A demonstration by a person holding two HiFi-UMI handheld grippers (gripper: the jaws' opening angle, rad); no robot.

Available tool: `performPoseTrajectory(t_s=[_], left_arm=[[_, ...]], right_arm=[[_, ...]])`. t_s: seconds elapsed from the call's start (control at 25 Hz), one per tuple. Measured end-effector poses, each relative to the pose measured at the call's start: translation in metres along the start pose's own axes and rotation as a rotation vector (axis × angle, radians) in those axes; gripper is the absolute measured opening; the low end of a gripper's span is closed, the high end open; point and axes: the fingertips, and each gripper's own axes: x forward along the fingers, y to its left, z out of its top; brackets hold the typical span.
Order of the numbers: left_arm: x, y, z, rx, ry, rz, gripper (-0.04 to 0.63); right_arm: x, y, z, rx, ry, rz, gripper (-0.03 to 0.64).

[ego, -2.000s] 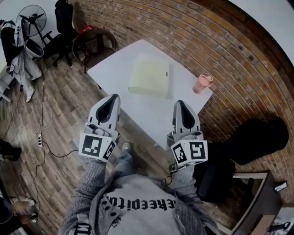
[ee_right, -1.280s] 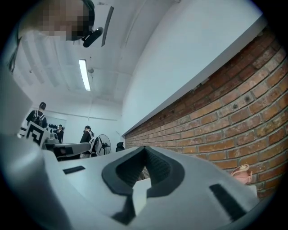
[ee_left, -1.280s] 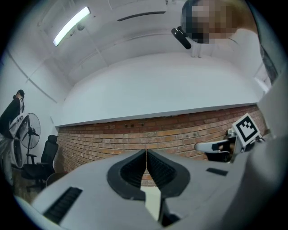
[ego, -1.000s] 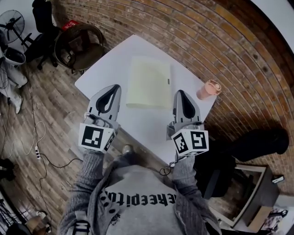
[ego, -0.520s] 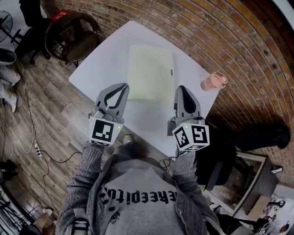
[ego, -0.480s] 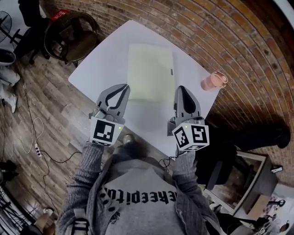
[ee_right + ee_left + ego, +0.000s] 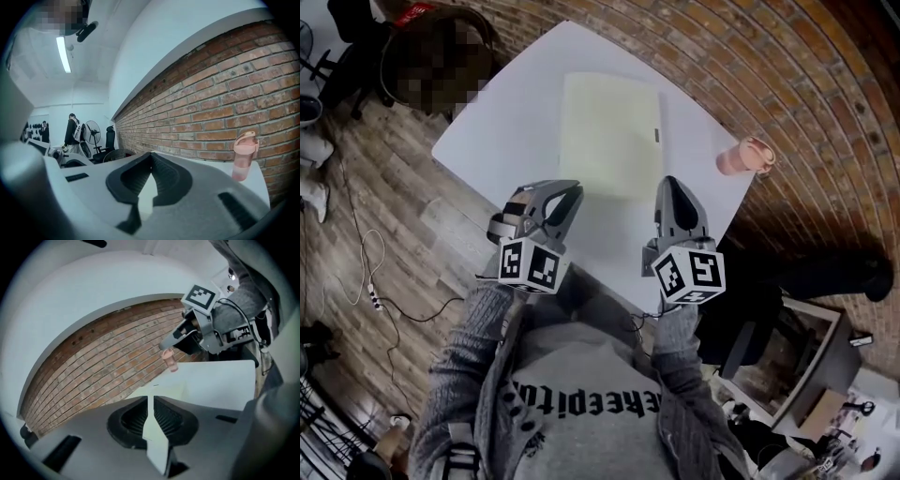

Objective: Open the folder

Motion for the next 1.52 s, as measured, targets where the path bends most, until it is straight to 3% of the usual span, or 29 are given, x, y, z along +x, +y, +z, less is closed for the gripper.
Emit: performPoseTrajectory(t_s=[0.32,0.44,0.48,0.84,1.52], left_arm=[[0.019,-0.038,-0.017,0.160,0.076,-0.094,0.016],[0.028,-0.051,-0.025,0.205,0.124,-0.136,0.118],[0.030,-0.054,-0.028,0.219,0.140,-0.141,0.118],[0.054,-0.064,-0.040,0.283,0.246,-0.098,0.118],[0.081,-0.067,-0.049,0.353,0.357,-0.056,0.117]], right_arm=[[-0.006,-0.008,-0.021,0.000,0.058,-0.015,0.005],[-0.007,-0.013,-0.025,0.007,0.069,-0.008,0.005],[-0.007,-0.014,-0.025,0.008,0.072,-0.005,0.005],[-0.015,-0.029,-0.022,-0.007,0.093,0.015,0.005],[-0.026,-0.060,-0.029,0.009,0.108,0.020,0.005]])
